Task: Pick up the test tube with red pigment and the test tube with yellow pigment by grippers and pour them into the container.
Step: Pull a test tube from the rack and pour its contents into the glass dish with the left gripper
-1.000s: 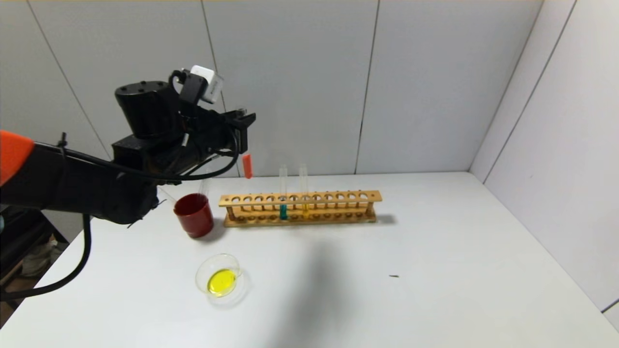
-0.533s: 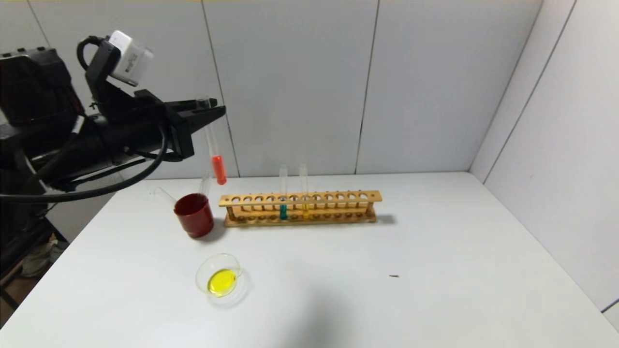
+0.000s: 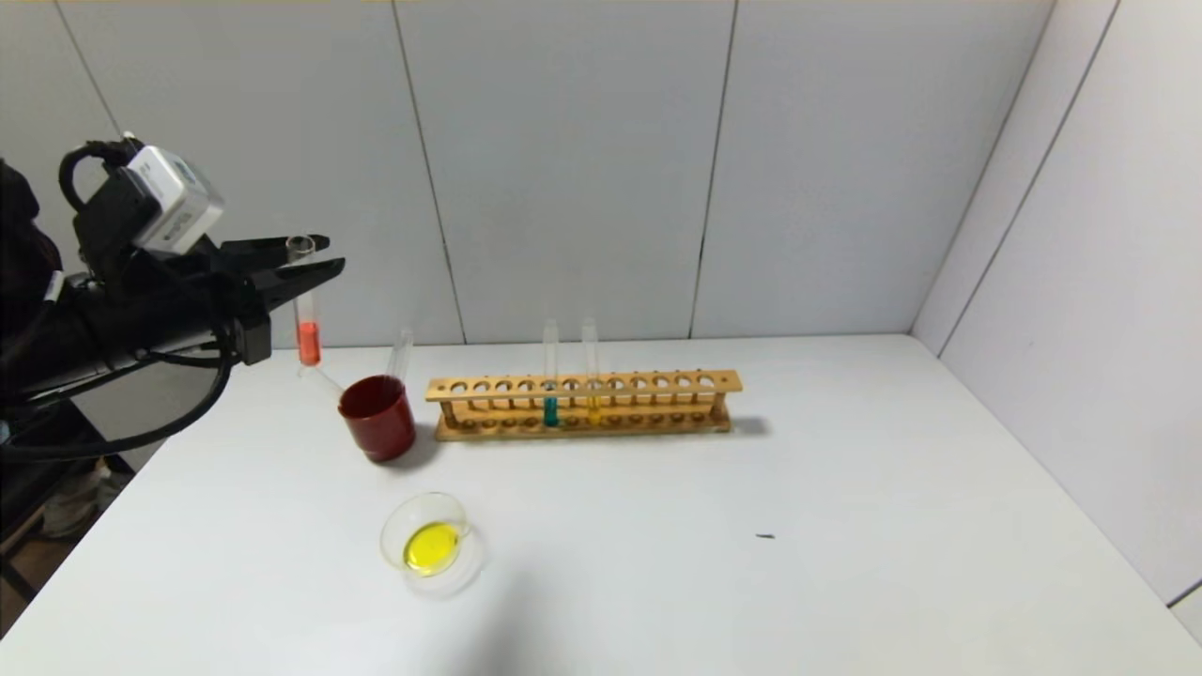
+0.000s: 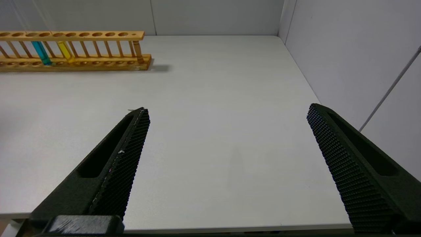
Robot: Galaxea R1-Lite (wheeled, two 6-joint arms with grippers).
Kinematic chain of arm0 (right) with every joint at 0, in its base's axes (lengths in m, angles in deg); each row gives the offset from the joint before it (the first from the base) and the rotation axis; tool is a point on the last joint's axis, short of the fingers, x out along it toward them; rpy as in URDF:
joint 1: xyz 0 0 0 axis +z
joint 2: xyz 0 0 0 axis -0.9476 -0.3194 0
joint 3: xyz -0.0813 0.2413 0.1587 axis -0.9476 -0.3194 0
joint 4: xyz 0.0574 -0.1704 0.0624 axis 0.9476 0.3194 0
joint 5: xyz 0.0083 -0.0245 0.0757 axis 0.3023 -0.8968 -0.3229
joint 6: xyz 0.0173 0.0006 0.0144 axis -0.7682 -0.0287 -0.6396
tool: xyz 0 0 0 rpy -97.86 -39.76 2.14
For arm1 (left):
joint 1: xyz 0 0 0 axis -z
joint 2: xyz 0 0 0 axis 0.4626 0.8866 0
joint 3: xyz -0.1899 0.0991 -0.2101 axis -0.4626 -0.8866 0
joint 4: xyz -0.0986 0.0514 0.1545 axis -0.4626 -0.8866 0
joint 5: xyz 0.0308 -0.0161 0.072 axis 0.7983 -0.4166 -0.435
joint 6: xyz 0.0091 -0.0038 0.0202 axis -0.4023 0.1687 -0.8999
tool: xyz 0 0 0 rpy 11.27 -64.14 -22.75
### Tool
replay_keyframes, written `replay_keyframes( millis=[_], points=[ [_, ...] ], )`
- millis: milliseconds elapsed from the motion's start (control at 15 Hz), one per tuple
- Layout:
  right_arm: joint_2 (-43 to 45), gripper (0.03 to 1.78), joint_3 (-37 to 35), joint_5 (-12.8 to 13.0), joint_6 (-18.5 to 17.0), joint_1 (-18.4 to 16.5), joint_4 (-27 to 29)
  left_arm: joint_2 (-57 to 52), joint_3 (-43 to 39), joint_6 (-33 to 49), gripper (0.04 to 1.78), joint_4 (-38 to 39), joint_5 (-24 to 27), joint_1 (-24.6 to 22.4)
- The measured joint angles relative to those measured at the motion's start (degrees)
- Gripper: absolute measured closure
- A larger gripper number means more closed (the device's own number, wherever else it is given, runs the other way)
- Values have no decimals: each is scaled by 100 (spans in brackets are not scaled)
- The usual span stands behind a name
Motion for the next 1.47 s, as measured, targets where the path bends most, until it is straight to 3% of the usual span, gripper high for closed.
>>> replay_keyframes(
  millis=[333, 467, 667, 1067, 1467],
  points=[
    [0, 6, 0, -2, 0, 0, 0, 552, 358, -2258, 150, -124, 57, -79],
    [0, 6, 0, -2, -1, 0, 0, 646, 236, -2968, 150, -207, 113, -35],
    [0, 6, 0, 0, 0, 0, 0, 739, -257, -3842, 150, -24, 601, 168],
    [0, 6, 0, -2, 0, 0, 0, 745, -1521, -4278, 150, 1629, 1431, 191],
    [0, 6, 0, 0, 0, 0, 0, 745, -2147, -4290, 150, 2439, 1886, 190]
  ],
)
